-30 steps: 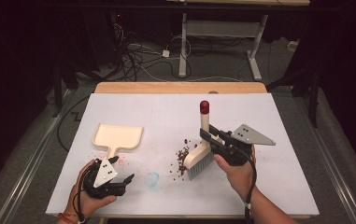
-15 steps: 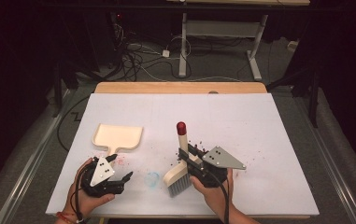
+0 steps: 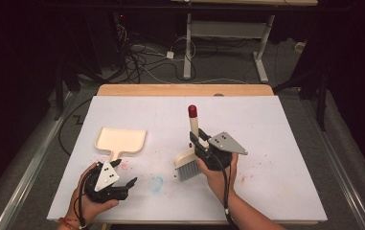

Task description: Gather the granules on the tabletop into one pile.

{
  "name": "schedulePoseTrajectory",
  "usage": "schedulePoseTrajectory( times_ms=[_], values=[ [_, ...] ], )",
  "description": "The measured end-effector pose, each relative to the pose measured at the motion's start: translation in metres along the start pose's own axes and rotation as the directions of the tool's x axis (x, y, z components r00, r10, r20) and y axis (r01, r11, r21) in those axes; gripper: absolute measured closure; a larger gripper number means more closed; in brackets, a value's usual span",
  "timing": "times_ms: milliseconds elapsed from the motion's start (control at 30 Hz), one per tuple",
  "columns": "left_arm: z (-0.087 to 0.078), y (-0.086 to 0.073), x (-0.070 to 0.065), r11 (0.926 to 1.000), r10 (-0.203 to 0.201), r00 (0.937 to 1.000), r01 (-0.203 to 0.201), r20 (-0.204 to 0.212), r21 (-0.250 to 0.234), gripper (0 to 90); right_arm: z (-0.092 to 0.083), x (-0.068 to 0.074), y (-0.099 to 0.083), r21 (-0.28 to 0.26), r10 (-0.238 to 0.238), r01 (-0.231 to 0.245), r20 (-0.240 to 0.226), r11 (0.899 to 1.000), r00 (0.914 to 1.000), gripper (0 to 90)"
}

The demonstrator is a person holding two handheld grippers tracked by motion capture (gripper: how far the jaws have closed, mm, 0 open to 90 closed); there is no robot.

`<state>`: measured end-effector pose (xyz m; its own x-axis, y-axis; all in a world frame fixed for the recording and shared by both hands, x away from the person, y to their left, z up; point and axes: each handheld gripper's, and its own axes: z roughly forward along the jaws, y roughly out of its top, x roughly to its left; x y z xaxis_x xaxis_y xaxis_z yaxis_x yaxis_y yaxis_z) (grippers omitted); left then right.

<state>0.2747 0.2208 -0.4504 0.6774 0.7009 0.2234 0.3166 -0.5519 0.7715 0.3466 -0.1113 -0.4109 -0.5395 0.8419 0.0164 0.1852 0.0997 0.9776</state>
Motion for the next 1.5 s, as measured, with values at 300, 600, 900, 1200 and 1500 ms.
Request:
schedulePoseTrajectory(
  times_ms=[300,600,900,1200,1500],
  values=[
    [0.002,0.000,-0.002,0.9998,-0.002,0.9999,0.001,0.012,0.022,21.1,-0.012,-0.021,0.019,-0.027,0.010,-0.011,-0.025,1.000,0.9996,70.4],
    [0.002,0.001,-0.003,0.9997,0.002,1.0000,-0.003,0.008,0.025,21.4,-0.048,-0.063,0.046,-0.052,-0.044,0.040,-0.086,0.998,0.9953,70.3],
    [0.004,0.001,-0.003,0.9996,0.000,1.0000,0.000,0.008,0.028,21.5,-0.055,-0.123,0.021,0.034,-0.092,0.101,-0.197,0.994,0.9761,70.2],
    [0.005,0.001,-0.003,0.9996,0.001,0.9999,-0.001,0.013,0.030,21.5,-0.029,-0.127,0.003,0.035,-0.082,0.096,-0.284,0.995,0.9552,70.2],
    [0.003,-0.002,0.000,0.9997,0.004,0.9999,-0.005,0.012,0.024,21.5,0.001,-0.103,0.008,-0.037,-0.131,0.127,-0.413,0.991,0.9013,70.2]
  ],
)
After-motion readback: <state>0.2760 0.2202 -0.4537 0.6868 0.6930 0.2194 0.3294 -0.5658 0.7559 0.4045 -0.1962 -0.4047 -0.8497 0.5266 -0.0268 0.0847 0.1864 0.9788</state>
